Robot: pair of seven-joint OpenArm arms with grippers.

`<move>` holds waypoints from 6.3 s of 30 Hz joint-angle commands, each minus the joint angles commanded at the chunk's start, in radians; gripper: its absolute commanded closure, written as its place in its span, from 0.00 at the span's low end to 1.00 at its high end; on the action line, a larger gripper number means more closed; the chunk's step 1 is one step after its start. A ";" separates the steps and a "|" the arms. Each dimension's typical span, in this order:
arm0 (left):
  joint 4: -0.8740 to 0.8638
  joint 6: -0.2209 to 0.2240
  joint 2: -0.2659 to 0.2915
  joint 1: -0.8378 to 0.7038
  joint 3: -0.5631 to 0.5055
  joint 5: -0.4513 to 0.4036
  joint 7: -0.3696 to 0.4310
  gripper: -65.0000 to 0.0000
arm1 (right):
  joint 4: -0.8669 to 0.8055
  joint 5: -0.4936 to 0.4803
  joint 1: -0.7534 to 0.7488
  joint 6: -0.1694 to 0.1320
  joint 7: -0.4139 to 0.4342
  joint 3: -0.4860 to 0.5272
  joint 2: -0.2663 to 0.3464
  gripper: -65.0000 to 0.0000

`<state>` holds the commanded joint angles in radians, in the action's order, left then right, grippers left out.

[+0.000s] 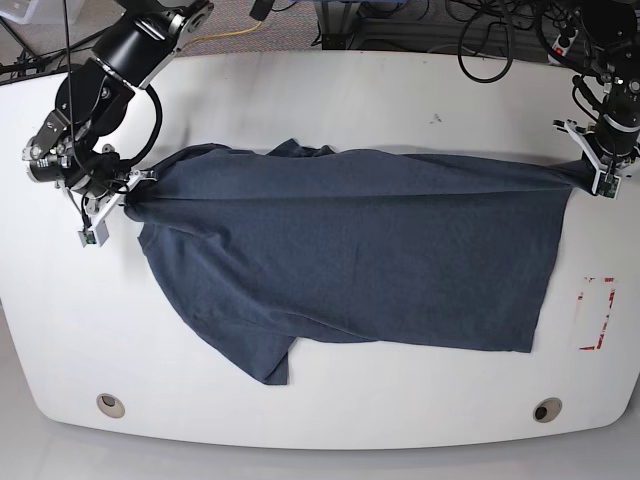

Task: Fold the T-shirt properly
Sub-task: 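Stretch the shirt between both grippers, spreading it flat, then drag the held shirt edges with both grippers toward the robot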

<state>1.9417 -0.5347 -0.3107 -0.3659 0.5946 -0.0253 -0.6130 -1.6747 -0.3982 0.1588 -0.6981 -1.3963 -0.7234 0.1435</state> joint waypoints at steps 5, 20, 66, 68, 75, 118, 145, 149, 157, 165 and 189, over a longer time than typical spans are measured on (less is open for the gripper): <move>0.000 0.000 0.000 0.000 0.000 0.000 0.000 0.97 | 0.000 -0.038 0.008 0.000 0.000 0.060 -0.005 1.00; -0.003 0.000 -0.003 0.038 0.000 -0.003 0.000 0.97 | 0.146 -0.212 0.063 0.000 0.016 0.035 -0.020 0.20; -0.046 0.000 -0.003 0.044 -0.003 -0.002 0.000 0.97 | 0.143 -0.420 -0.298 0.000 0.004 0.006 -0.115 0.26; -0.046 0.000 -0.003 0.044 -0.003 -0.002 0.000 0.97 | 0.143 -0.419 -0.302 0.000 0.004 0.006 -0.115 0.26; -0.048 0.000 -0.002 0.044 -0.003 -0.002 0.000 0.97 | 0.143 -0.430 -0.307 0.000 0.005 0.008 -0.115 0.48; -0.040 0.000 -0.002 0.044 -0.005 0.000 0.009 0.97 | -0.029 -0.428 -0.364 0.000 0.056 0.005 -0.095 1.00; 0.011 0.003 0.008 -0.017 -0.012 0.000 0.160 0.97 | -0.328 -0.430 -0.687 0.000 0.000 0.018 0.038 1.00; 0.009 0.000 0.044 -0.060 0.044 -0.002 0.160 0.97 | -0.328 -0.430 -0.704 0.000 0.000 0.040 0.041 1.00; 0.008 0.000 0.057 -0.115 0.049 0.005 0.160 0.97 | -0.328 -0.522 -0.690 0.000 0.000 0.044 0.041 1.00; 0.021 -0.049 0.104 -0.183 0.078 0.000 0.160 0.97 | -0.328 -0.624 -0.701 0.000 0.000 0.043 0.055 1.00; -0.002 -0.163 0.153 -0.285 0.264 -0.002 0.100 0.97 | -0.249 -0.632 -0.779 0.000 0.000 0.080 0.164 1.00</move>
<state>1.9402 -0.6981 -0.1573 -0.6513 0.8585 -0.0269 -0.5132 -1.9233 -1.0303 -0.6206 -0.6981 -1.3963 -0.6437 0.3076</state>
